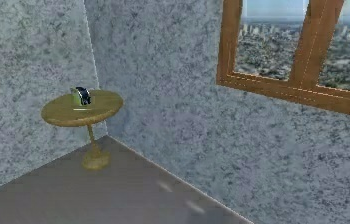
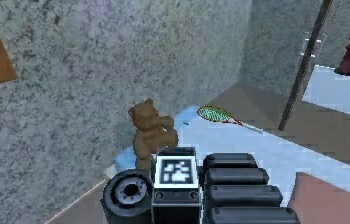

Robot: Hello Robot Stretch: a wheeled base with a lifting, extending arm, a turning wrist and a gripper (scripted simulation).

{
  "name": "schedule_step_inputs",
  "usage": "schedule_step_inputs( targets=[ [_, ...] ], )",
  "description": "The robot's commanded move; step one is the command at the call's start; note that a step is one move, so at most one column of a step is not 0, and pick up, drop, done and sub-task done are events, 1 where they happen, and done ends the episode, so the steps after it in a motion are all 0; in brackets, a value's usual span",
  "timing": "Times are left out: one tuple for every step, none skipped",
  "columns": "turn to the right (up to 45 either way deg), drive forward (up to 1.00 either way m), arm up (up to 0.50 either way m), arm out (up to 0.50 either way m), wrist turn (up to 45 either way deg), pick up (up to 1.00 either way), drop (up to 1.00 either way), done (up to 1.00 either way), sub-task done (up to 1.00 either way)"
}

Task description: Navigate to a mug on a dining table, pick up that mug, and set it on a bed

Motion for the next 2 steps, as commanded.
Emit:
schedule_step_inputs(
  targets=[
    [45.0, 0.0, 0.0, 0.0, 0.0, 0.0, 0.0, 0.0, 0.0],
    [45.0, 0.0, 0.0, 0.0, 0.0, 0.0, 0.0, 0.0, 0.0]
  ],
)
